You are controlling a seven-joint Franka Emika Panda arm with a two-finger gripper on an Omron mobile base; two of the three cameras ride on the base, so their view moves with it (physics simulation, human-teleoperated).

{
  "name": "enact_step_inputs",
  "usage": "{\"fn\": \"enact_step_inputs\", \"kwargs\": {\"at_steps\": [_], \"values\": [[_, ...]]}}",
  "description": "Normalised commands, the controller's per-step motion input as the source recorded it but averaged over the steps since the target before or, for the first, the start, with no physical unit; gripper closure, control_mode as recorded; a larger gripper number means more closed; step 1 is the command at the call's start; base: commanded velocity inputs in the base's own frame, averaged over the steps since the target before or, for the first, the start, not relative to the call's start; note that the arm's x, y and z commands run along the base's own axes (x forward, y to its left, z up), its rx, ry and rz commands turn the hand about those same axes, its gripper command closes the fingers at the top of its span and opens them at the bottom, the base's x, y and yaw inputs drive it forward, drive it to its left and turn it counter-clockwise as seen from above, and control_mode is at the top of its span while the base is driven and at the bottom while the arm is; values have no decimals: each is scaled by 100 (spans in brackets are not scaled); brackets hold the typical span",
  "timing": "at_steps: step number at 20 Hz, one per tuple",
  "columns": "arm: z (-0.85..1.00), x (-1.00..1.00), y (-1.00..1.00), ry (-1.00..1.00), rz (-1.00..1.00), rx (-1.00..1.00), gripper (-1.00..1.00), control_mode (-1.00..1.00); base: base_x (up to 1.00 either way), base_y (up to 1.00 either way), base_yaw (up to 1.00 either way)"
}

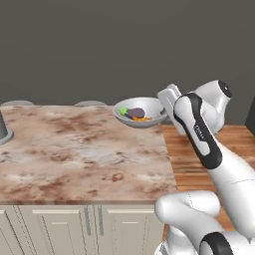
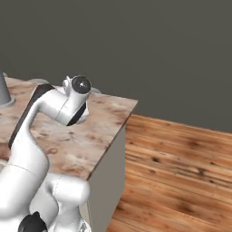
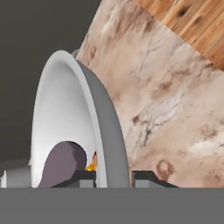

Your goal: The microwave is finished heating the shrimp and eggplant. Take the bowl containing the food and place it on the dining counter.

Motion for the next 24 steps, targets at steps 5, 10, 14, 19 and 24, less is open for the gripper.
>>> {"fn": "enact_step_inputs", "kwargs": {"at_steps": [5, 10, 14, 19, 24], "values": [[-54, 100, -5, 7, 12, -1, 100, -100, 0, 0, 0], [-61, 100, 1, 5, 7, -4, 100, -100, 0, 0, 0], [-60, 82, 27, 3, 4, -8, 100, -100, 0, 0, 0], [-91, 41, 44, 1, 1, -14, 100, -100, 0, 0, 0], [-58, 56, 44, 0, 0, -10, 100, -100, 0, 0, 0]]}}
